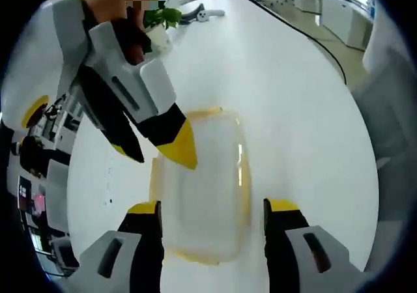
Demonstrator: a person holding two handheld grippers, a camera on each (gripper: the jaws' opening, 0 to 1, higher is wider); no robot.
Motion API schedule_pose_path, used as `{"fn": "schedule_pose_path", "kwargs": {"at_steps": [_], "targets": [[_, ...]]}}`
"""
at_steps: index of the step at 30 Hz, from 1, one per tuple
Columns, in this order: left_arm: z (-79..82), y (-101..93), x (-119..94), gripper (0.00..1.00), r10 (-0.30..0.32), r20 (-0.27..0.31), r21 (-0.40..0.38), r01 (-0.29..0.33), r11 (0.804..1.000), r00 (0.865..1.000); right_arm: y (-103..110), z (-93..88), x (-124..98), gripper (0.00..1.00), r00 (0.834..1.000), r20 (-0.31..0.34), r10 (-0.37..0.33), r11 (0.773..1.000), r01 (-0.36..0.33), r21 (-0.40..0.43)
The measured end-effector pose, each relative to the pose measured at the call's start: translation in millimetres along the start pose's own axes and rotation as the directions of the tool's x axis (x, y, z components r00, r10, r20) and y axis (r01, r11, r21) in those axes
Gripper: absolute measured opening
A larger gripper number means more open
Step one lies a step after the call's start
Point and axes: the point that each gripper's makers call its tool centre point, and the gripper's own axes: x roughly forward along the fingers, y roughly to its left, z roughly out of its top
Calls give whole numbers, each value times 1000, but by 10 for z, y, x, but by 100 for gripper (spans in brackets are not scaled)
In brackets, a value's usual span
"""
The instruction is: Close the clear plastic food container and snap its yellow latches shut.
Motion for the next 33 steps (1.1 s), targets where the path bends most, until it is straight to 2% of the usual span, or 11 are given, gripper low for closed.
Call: {"fn": "schedule_pose_path", "kwargs": {"at_steps": [13, 21, 25, 27, 33], "targets": [[-235, 98, -75, 64, -10, -29, -29, 9, 1000, 1000, 131, -82, -77, 51, 1000, 1, -31, 998, 31, -48], [-378, 138, -82, 66, -17, -47, -33, 15, 999, 999, 211, -113, -126, 57, 998, 39, -52, 998, 53, -33], [-378, 142, -60, 70, -17, -40, -25, 16, 1000, 999, 254, -151, -118, 60, 997, 40, -62, 997, 63, -38], [-369, 155, -47, 72, -16, -35, -14, 15, 1000, 999, 253, -199, -113, 61, 996, 21, -86, 993, 87, -82], [-372, 227, 4, 79, -4, -32, -27, 4, 1000, 999, 284, -252, -71, 68, 994, 16, -111, 989, 112, -95]]}}
